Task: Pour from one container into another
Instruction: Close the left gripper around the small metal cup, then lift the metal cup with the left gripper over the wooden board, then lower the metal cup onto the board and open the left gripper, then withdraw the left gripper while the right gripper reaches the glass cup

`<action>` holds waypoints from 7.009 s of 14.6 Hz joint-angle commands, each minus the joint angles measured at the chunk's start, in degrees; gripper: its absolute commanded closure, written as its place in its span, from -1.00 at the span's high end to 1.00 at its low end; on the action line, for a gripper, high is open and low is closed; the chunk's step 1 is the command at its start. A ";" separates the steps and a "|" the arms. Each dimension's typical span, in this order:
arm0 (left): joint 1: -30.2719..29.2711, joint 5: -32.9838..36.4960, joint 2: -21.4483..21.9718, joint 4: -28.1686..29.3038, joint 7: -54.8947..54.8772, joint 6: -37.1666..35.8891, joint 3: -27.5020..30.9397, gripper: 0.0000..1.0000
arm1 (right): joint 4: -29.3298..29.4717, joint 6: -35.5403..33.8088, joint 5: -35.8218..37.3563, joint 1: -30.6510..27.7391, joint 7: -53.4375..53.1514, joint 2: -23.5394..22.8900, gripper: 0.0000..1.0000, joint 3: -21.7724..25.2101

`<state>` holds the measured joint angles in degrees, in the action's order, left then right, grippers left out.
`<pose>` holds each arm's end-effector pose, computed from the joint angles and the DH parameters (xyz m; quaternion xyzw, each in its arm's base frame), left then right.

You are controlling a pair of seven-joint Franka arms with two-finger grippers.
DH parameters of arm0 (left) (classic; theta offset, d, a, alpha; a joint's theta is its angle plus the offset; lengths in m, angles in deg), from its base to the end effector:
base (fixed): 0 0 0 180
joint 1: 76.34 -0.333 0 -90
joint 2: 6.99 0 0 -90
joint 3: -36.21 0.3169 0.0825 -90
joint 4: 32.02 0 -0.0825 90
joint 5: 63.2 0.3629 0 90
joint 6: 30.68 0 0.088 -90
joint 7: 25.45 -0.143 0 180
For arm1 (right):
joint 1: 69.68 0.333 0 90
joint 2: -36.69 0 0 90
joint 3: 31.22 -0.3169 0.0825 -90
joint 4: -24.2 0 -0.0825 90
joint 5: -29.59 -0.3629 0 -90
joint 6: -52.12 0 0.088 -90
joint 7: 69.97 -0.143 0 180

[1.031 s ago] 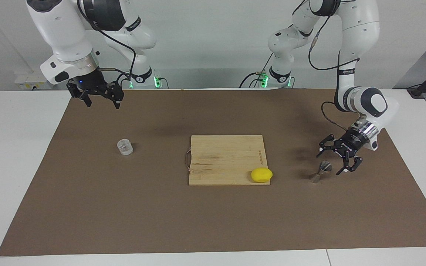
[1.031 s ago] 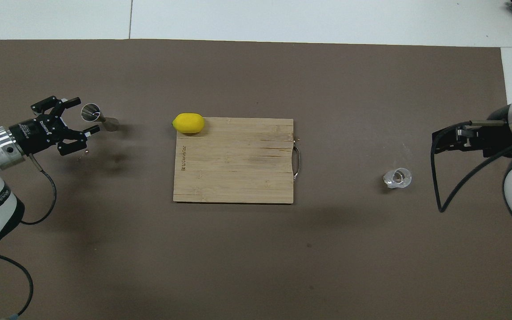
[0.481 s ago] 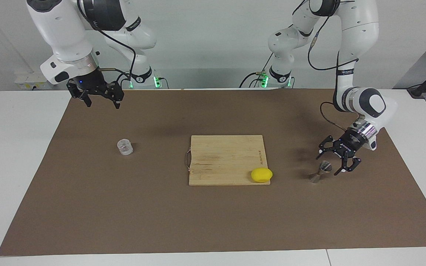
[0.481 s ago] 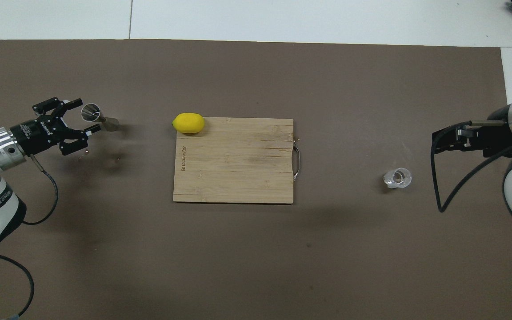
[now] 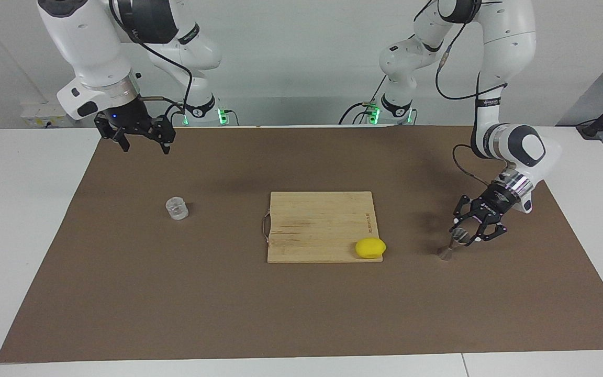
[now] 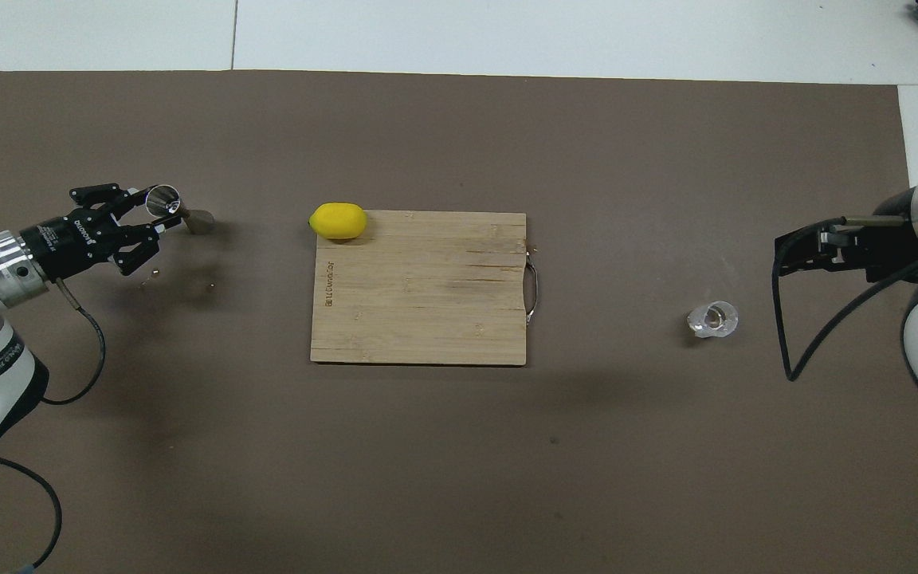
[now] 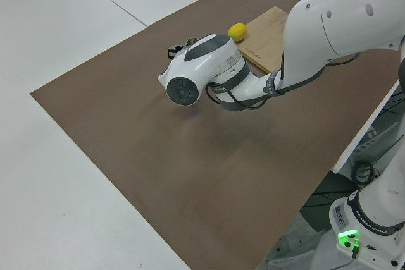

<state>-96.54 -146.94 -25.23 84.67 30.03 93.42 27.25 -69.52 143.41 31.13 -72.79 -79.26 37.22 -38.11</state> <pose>0.5978 0.0519 0.3024 0.3737 0.7546 -0.2725 0.4655 0.5288 0.0314 0.5670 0.9986 -0.0475 -0.0149 0.0158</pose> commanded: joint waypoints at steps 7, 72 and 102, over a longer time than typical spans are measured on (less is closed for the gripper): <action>2.34 -0.55 0.39 -3.23 0.07 -5.97 -5.27 -1.00 | -0.50 0.21 -0.13 -0.59 1.46 0.35 1.00 -0.31; 34.00 -9.26 -3.84 -10.70 7.63 13.47 -9.76 1.00 | -0.33 0.82 -0.13 -1.03 0.94 0.35 1.00 -0.05; 14.32 86.90 8.56 -17.64 -2.24 -1.74 -8.62 1.00 | -10.07 16.38 -10.77 -8.23 -44.86 -8.18 1.00 0.21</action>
<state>-80.66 -60.94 -17.81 68.04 34.66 95.62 18.87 -77.85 158.56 21.81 -80.65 -122.40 28.47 -37.53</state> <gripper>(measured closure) 0.000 0.000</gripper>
